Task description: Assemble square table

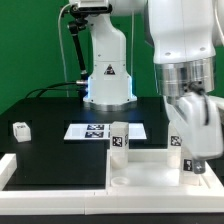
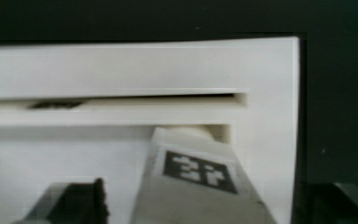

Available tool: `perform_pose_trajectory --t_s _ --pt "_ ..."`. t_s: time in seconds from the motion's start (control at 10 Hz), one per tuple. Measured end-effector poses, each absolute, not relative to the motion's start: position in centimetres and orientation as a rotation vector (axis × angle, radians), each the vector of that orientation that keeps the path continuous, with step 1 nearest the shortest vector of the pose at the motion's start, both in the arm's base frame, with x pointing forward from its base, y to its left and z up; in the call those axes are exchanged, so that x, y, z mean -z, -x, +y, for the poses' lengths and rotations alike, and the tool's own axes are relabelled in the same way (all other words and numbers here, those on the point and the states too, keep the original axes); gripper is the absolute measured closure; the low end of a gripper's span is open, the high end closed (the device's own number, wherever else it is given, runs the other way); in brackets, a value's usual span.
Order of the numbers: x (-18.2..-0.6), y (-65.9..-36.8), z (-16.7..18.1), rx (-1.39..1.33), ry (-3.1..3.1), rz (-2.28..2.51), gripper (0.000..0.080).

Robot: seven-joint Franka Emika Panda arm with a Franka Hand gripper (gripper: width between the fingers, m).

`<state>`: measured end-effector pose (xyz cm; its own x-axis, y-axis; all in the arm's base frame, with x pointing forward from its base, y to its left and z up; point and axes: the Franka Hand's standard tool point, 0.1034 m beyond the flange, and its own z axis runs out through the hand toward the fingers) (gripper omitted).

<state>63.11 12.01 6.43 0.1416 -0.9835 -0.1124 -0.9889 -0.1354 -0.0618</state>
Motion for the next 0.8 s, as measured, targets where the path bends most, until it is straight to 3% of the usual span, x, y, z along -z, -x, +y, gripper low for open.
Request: perform_pose_trajectory --t_s 0.2,0.8 --pt "-6.54 -63.04 12.42 -0.033 2.489 1.733 0.0158" --pt "-6.83 -63.52 11.55 0.062 2.979 0.766 0.015"
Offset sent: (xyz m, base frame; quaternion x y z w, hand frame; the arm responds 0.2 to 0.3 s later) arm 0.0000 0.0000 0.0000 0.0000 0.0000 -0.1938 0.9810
